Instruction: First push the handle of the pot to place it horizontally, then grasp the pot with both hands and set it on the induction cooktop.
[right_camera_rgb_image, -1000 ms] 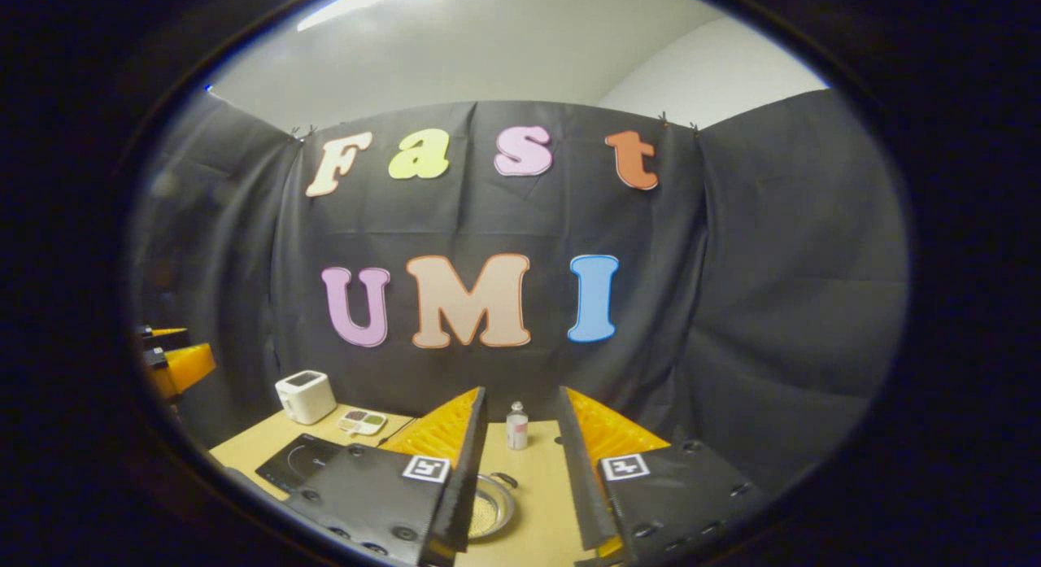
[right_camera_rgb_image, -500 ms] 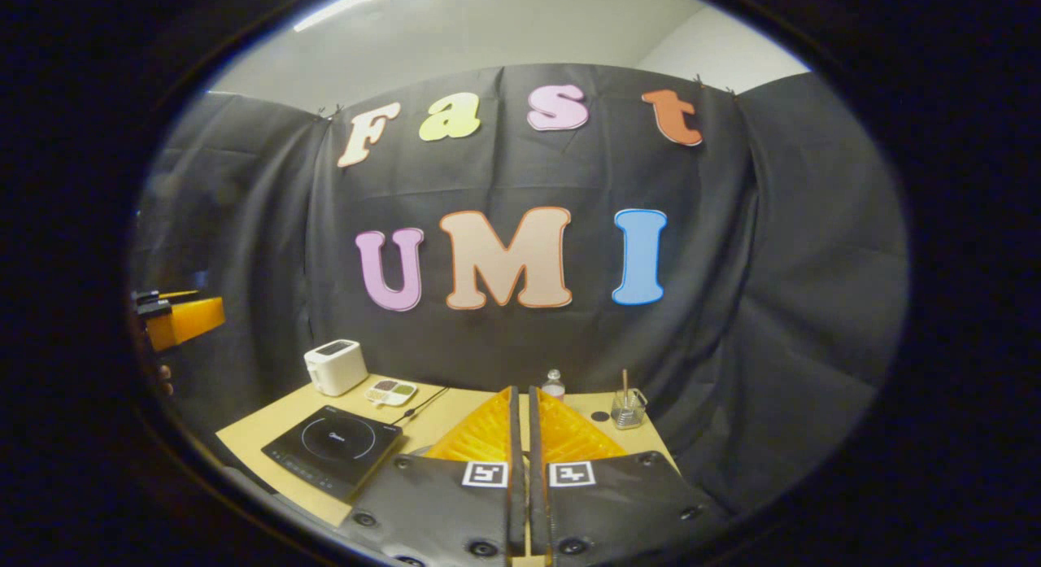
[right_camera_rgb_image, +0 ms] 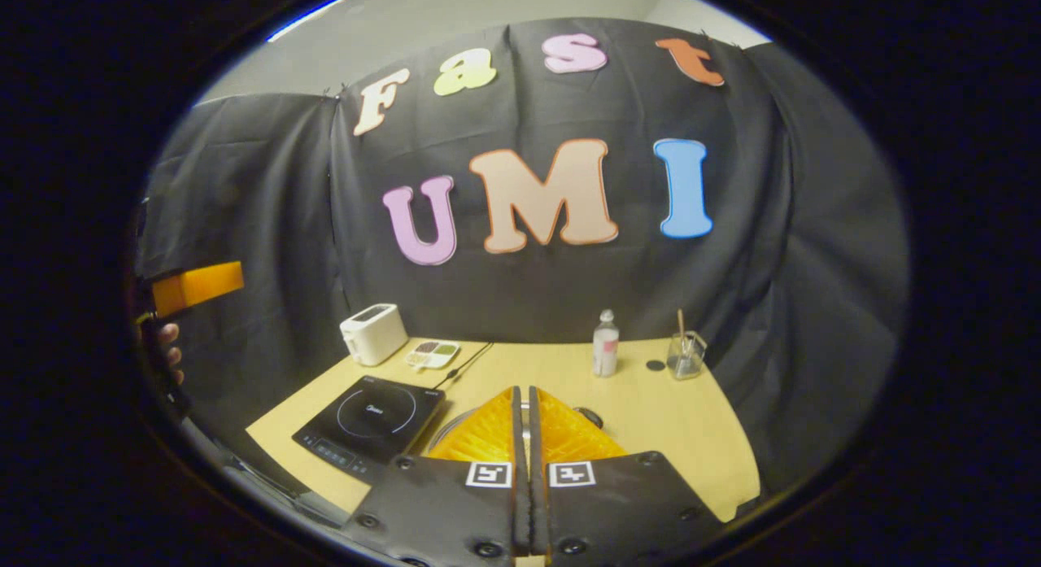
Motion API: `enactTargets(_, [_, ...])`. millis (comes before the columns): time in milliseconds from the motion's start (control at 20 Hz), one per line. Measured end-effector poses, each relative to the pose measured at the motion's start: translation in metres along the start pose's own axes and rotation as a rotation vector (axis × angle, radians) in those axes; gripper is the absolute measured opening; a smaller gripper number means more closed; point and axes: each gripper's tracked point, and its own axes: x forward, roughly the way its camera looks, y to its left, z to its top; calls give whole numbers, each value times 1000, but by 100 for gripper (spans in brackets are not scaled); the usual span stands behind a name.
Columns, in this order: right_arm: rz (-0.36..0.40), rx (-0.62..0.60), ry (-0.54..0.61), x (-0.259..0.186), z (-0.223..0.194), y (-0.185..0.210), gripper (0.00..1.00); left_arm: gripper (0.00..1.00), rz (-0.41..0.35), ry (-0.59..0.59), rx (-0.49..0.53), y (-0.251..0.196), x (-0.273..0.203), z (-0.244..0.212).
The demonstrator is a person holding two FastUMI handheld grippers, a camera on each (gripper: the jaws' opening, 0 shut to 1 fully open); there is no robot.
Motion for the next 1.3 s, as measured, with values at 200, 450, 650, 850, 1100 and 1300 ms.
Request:
enactTargets(200, [-50,58,129,29,-53,30,0,94,-69,10,12,32,39,-15])
enactTargets(450, [-132,104,301,51,-119,64,0,94,-164,33,42,63,83,-47])
enactTargets(650, [-183,122,442,59,-169,80,0,94,-216,45,26,77,107,-67])
enactTargets(850, [-209,112,566,58,-202,89,3,94,-239,72,1,86,120,-84])
enactTargets(1100, [-232,120,690,64,-241,101,0,94,-230,90,28,103,134,-96])
enactTargets(1300, [-253,107,778,71,-264,107,3,94,-217,99,35,115,141,-102])
